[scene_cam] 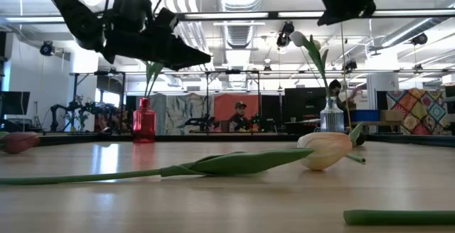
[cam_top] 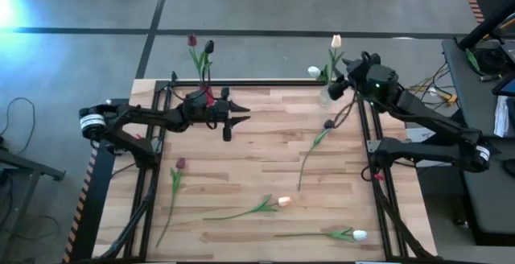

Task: Sort flowers into vase by color
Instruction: Put the red flower into the red vase

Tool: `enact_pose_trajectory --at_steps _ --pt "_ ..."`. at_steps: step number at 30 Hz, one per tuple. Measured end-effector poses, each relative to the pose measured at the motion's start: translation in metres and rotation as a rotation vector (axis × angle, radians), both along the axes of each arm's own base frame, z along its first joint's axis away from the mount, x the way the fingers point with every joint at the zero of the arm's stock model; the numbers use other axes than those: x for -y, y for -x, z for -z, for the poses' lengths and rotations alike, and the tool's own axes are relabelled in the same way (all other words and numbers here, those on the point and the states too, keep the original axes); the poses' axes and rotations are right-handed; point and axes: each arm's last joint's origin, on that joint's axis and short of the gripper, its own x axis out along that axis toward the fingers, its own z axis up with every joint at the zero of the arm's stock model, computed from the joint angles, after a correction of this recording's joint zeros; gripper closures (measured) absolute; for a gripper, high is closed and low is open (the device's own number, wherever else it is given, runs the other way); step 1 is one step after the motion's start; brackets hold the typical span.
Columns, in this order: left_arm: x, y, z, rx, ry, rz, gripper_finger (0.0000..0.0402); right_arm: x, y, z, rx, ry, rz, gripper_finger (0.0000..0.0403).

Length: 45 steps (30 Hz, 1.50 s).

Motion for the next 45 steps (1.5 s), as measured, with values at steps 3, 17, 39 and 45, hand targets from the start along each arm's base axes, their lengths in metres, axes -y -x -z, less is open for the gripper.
enact_pose_trajectory --at_steps 3,17,39,45 --pt "0.010 0.005 -0.005 -0.063 -0.010 0.031 0.0352 -0.010 0.001 0.000 0.002 -0.012 -0.061 0.0259" --pt "0.087 0.039 -0.027 -0.382 0.202 -0.036 0.0401 -0.048 -0.008 0.039 -0.018 0.013 -0.291 0.0390" --pt "0.171 0.076 -0.014 -1.331 0.864 -0.576 0.0372 -0.074 -0.012 0.086 0.024 -0.029 -0.427 0.0390" --pt "0.169 0.081 0.005 -1.370 0.869 -0.651 0.0296 -0.074 -0.012 0.086 0.024 -0.029 -0.427 0.0390"
